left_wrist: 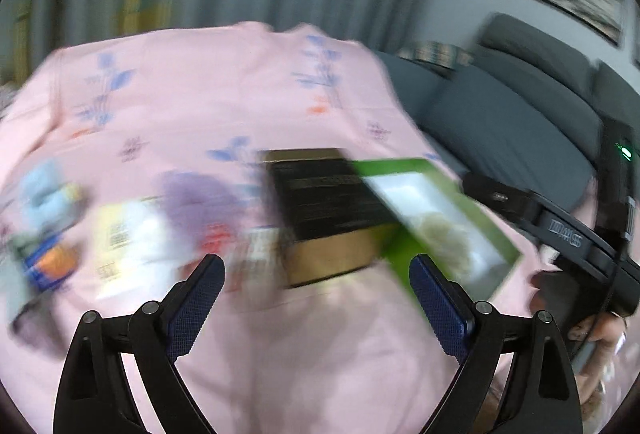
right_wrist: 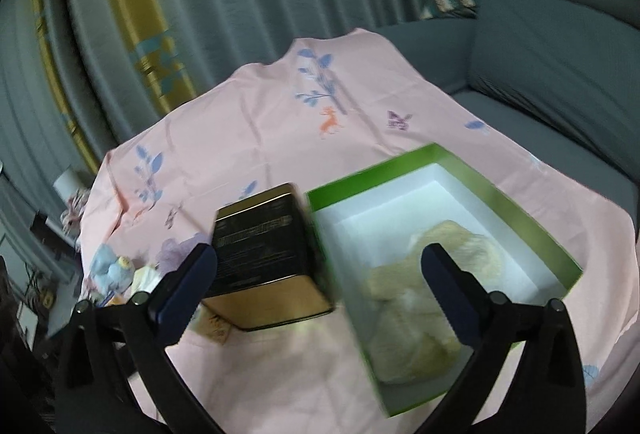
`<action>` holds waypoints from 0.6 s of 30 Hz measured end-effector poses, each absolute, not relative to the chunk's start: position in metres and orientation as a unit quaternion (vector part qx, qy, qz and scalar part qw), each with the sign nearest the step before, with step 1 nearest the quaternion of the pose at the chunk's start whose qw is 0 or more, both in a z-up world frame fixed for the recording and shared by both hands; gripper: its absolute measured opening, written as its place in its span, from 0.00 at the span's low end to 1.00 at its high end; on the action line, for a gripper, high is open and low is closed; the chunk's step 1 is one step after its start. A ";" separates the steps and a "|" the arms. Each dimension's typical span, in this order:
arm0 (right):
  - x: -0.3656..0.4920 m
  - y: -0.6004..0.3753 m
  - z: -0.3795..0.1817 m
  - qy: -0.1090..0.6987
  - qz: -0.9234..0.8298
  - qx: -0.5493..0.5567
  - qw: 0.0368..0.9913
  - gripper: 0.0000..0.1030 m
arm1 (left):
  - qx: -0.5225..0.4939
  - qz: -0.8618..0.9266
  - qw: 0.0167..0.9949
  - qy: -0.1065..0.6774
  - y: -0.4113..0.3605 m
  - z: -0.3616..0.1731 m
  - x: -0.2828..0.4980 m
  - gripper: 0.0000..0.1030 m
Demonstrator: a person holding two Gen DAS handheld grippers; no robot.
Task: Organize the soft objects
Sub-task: 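Move the right gripper back toward the purple towel on the sheet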
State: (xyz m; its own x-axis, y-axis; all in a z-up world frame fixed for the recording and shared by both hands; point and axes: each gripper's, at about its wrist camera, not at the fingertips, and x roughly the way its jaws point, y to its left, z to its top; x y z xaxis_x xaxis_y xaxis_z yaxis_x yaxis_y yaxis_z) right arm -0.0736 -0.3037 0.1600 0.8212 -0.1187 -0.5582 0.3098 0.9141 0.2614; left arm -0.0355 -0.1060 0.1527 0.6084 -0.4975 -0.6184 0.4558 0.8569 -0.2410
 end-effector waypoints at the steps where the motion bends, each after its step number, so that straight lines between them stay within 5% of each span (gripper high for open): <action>1: -0.072 -0.297 0.161 0.277 -0.104 0.170 0.940 0.99 | -0.035 -0.251 0.900 0.354 -0.094 0.153 -0.036 0.91; 18: -0.017 -0.123 0.126 0.365 0.112 0.155 0.911 0.91 | -0.216 0.034 0.900 0.376 0.165 0.089 -0.048 0.91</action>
State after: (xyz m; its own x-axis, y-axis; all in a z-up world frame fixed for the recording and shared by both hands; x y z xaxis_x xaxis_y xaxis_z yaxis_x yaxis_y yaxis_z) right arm -0.0169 -0.1235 0.1264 0.7091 0.3174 -0.6297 -0.0914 0.9268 0.3643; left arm -0.0482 0.1654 0.0893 0.7145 -0.1010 -0.6923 -0.2246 0.9040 -0.3637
